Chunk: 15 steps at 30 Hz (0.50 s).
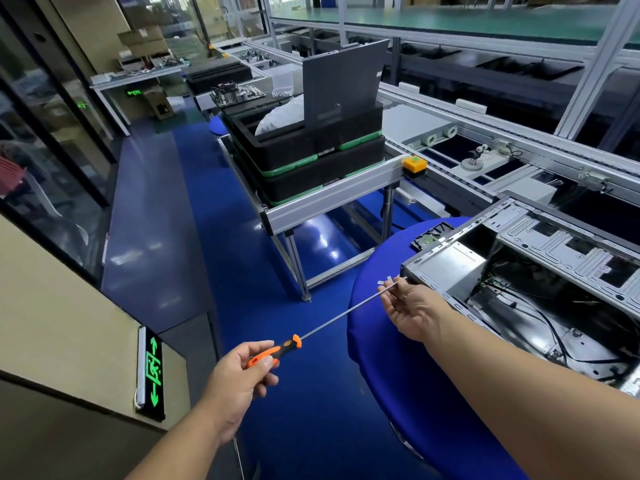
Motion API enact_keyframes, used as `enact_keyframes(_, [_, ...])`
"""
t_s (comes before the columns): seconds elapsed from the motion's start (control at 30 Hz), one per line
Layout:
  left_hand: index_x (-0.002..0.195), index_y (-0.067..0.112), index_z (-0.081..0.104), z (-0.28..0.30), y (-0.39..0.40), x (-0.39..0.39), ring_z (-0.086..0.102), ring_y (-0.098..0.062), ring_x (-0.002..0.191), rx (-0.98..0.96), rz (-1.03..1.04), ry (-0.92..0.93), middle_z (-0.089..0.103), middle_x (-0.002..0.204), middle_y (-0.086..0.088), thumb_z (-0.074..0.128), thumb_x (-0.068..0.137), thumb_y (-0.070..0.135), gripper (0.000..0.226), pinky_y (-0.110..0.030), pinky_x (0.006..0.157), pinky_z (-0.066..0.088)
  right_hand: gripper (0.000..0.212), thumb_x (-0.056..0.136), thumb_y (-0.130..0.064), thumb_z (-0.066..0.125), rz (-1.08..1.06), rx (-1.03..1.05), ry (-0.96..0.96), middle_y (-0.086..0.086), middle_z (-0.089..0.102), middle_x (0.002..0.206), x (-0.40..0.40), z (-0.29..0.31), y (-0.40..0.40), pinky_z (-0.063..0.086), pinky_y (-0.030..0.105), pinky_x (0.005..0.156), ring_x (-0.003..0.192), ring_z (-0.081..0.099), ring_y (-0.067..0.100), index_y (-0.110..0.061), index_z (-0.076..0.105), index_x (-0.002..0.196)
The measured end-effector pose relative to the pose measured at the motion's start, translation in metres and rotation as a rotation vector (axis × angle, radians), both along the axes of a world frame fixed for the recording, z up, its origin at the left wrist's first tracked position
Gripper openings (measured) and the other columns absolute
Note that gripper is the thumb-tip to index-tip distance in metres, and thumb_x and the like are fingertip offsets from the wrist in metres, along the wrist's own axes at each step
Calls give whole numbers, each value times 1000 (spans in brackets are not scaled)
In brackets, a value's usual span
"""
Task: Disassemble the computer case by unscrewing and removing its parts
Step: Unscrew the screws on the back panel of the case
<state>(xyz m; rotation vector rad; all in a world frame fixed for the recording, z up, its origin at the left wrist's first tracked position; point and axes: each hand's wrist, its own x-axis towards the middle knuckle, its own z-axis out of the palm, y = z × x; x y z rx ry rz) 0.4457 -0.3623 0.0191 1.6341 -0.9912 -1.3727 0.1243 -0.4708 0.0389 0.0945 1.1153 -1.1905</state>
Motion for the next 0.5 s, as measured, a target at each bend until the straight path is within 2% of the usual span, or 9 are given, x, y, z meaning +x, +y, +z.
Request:
enact_keyframes(0.07, [121,12,72,0,-2,1,66,-20,69,67,16,142,76,98,-18,60,106,12,19,-25,54,47,21,106,-21,54,0,1,-10,10,72,103,0,0,0,58,25,70,83,70,20,-10,65,121])
enact_keyframes(0.17, [120,9,70,2,-5,0,62,-21,62,130,56,228,72,87,-19,59,108,27,24,-25,48,44,18,107,-22,53,-2,4,-17,11,71,113,-1,2,-1,57,26,73,83,69,19,-10,65,114])
enact_keyframes(0.27, [110,11,69,5,-9,-2,58,-21,54,243,122,234,67,76,-16,62,105,43,33,-27,43,40,19,106,-23,54,11,8,-9,12,70,114,-1,2,-2,57,26,77,80,68,18,-8,65,113])
enact_keyframes(0.33, [104,10,74,5,-11,-3,54,-20,50,309,153,210,63,69,-13,62,102,52,44,-25,42,38,22,106,-23,55,23,17,-4,12,71,106,-1,2,-1,56,26,78,77,68,17,-5,67,103])
enact_keyframes(0.4, [101,7,81,4,-12,-2,52,-18,49,338,148,193,61,66,-10,60,100,59,56,-24,42,37,27,106,-24,56,27,22,-4,11,72,96,-2,2,-1,56,25,77,74,67,16,-4,67,91])
enact_keyframes(0.5, [97,10,84,5,-12,-2,53,-18,50,335,136,181,62,67,-11,60,99,61,57,-25,42,37,28,105,-24,57,22,28,-5,12,71,95,-2,2,-2,56,25,74,73,66,16,-4,66,88])
